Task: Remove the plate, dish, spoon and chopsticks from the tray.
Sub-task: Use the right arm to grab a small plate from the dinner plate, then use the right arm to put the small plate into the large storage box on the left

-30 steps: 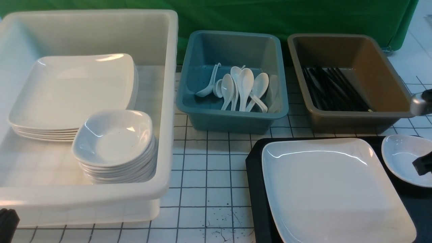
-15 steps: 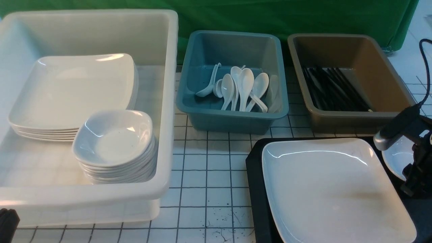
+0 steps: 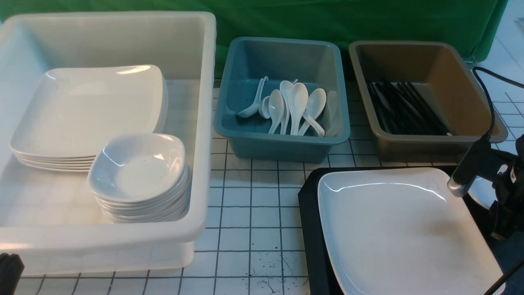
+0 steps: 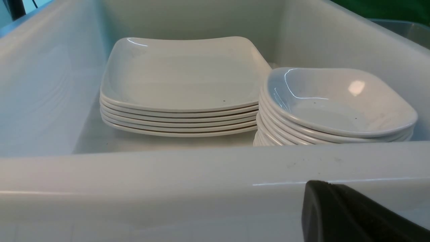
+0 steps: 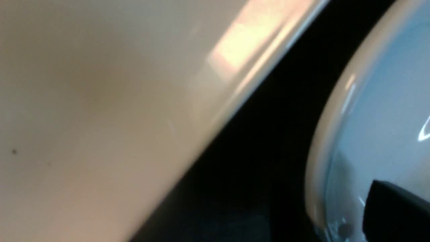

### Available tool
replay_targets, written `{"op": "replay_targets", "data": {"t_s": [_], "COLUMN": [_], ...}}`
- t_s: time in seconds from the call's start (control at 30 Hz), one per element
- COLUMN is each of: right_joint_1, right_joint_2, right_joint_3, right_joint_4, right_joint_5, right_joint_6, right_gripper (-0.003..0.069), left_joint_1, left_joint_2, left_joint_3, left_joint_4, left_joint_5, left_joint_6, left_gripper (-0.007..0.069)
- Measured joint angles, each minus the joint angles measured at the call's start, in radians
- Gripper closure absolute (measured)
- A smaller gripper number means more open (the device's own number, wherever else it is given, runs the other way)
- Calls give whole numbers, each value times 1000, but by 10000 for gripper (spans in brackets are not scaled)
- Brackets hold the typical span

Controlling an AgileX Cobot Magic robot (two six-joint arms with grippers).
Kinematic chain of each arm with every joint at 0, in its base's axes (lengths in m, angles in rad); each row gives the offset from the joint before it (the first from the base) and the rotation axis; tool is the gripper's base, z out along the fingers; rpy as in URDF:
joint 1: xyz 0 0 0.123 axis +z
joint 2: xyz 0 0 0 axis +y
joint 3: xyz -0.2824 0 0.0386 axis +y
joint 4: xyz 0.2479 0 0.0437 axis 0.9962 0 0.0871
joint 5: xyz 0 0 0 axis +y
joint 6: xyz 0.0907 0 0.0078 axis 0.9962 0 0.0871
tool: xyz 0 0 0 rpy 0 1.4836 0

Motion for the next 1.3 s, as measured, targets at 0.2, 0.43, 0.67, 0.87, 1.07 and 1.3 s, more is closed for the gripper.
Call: {"op": "replay_targets", "data": {"t_s": [0.2,0.43,0.67,0.87,1.07,1.3], "right_joint_1": [0,0,3,3,0,0], "right_joint_2": [10,10,-31,-120,-231,-408], "right_joint_3": [0,0,-3,0,0,1], "right_joint_4": [-3,-11,-13,28,138,187], "right_joint_5": [-24,-41,15,127,230,347], "right_joint_6": [-43,-46,-35,-19,-15,-12], "right_gripper": [410,514,589,620,622,622], "left_joint_1": [0,0,0,0,0,0], "left_joint_2": [0,0,0,0,0,0], "left_joint_3": [0,0,0,0,0,0], "left_joint_4": [0,0,0,0,0,0], "left_joint_5": [0,0,0,0,0,0], "left_joint_6": [0,0,0,0,0,0], "left_gripper": [604,604,604,604,604,604]}}
